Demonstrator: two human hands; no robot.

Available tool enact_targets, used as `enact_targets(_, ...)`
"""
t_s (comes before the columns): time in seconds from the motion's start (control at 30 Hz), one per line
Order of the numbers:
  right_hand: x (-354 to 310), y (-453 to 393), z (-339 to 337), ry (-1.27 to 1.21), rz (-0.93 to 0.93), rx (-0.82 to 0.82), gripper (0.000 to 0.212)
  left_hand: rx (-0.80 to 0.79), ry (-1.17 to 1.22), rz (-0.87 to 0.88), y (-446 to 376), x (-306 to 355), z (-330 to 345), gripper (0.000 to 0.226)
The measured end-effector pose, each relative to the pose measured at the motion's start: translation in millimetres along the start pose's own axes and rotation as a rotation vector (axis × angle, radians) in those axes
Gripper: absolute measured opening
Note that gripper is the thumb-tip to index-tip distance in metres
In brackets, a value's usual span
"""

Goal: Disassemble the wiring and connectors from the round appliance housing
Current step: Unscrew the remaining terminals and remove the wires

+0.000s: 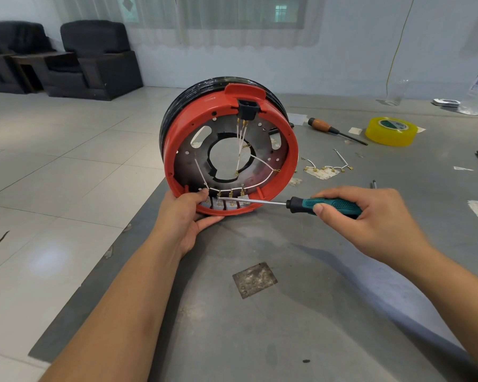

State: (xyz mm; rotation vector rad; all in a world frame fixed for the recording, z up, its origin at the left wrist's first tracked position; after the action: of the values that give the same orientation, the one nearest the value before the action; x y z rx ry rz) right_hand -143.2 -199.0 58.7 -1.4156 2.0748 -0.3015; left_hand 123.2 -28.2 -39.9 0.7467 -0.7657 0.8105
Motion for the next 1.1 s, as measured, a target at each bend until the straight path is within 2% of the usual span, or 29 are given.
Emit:
enact_targets(0.2, -4.8, 1.3, -1.4, 0.076, -0.062, 0.017, 0.021, 0.008, 0.002, 0.001, -1.7, -0.9, -0.3, 0.037)
enact_targets(0.67, -9.4, 2.2, 4.8, 0.118, -0.068, -0.003, 0.024, 0.032, 0.04, -0.021, -1.6, -1.3, -1.8, 0.04)
enact_targets(0.83, -3.2, 1.7, -0.9, 0.017, -0.038, 0.01, 0.017, 0.035, 0.038, -0.02, -1.1, -1.0, -1.6, 0.04)
enact_targets(1.1, -0.5, 1.8, -1.7, -0.009, -0.03, 0.018, 0.02, 0.036, 0.026, -0.01, -0.8, -1.0, -1.1, 0.039)
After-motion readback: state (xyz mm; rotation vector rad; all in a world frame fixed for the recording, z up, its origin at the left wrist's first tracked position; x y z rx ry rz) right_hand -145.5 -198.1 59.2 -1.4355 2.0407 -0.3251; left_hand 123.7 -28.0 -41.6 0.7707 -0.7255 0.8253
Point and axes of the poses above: each hand's wrist, its own y-axis away from the middle knuckle, its own z-axis out of the palm, x = y × z, the point moved 6 cm from there along -y, towards the middle knuckle, and after that the axes turned 10 degrees about y, right-handed, at the moved point
